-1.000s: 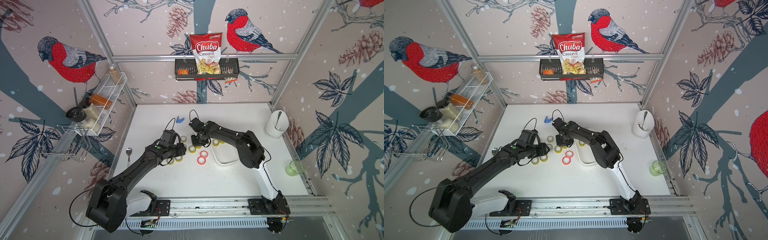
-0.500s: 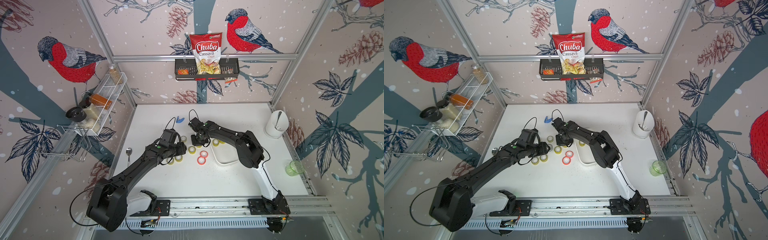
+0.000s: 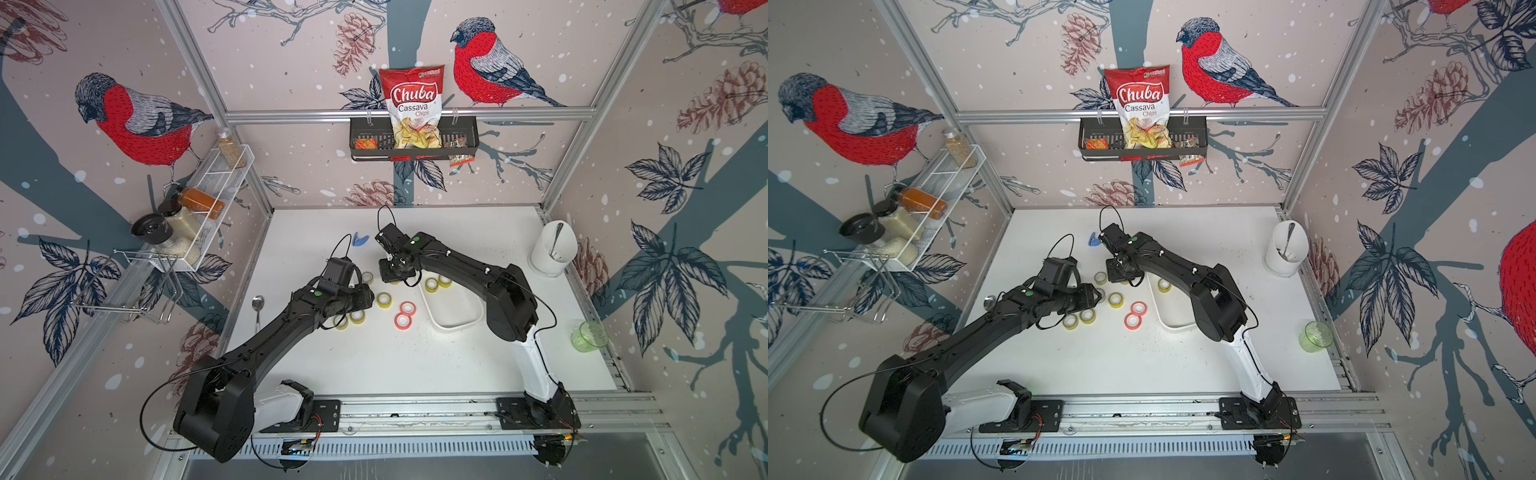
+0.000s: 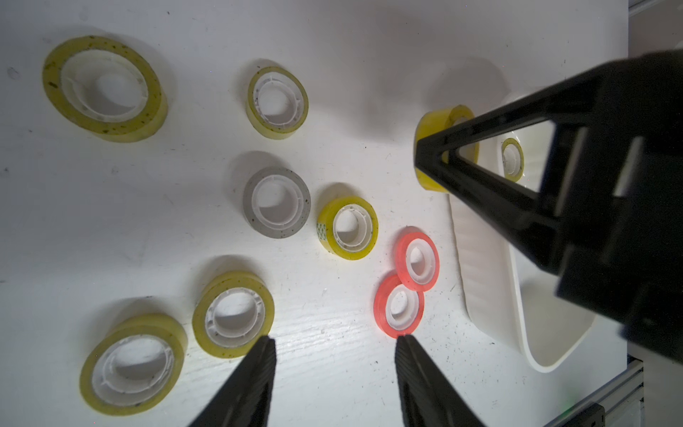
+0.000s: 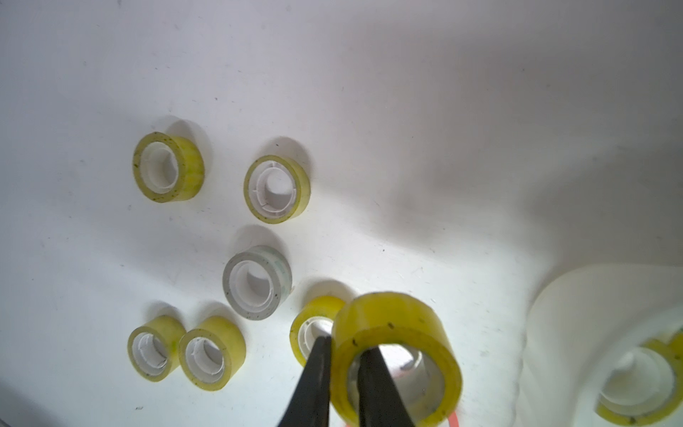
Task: Put the transparent tape into the storage box
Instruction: Pick up the tape from the center of the board, then place the tape in the storage box.
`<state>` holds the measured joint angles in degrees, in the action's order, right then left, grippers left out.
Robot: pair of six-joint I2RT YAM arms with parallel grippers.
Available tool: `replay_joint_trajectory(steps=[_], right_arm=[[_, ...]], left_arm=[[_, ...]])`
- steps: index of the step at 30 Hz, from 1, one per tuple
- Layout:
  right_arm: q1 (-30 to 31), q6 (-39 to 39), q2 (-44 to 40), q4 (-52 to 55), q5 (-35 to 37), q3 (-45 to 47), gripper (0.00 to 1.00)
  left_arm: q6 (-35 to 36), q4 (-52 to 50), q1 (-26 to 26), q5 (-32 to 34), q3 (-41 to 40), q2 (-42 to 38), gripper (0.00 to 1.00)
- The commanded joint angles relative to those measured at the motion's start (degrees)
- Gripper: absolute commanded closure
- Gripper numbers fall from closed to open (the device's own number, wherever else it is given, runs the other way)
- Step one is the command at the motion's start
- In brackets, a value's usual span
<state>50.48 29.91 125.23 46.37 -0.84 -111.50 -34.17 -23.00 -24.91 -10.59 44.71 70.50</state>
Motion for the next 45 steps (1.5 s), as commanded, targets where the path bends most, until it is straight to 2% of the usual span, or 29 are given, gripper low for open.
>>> replay_joint_trajectory(steps=[1, 9, 19, 25, 34, 45], right_arm=[[-0.17, -0.38, -3.52, 1.74, 1.29, 0.25, 0.84], [-2.66, 0.07, -13.02, 0.22, 0.84, 8.44, 0.84], [-8.37, 0.41, -22.55, -3.19, 0.15, 23.33, 0.84], [-11.03, 0.33, -26.07, -5.32, -0.82, 30.55, 0.84], [-12.08, 0.59, -26.17, -10.42, -4.09, 39.76, 0.8], [-11.1, 0.76, -21.09, -13.26, -5.22, 39.96, 0.79]], left_arm=[[0.36, 1.05, 0.21, -1.34, 0.58, 0.29, 0.43], [0.53, 3.45, -1.11, -3.5, 2.64, 2.48, 0.46], [-0.31, 6.15, -9.24, -2.42, 9.86, 10.12, 0.46], [-0.99, 7.23, -12.15, -2.51, 13.35, 14.75, 0.46], [-1.51, 7.63, -12.88, -2.77, 14.8, 16.25, 0.46], [-1.41, 7.24, -12.88, -2.0, 14.47, 16.46, 0.46]])
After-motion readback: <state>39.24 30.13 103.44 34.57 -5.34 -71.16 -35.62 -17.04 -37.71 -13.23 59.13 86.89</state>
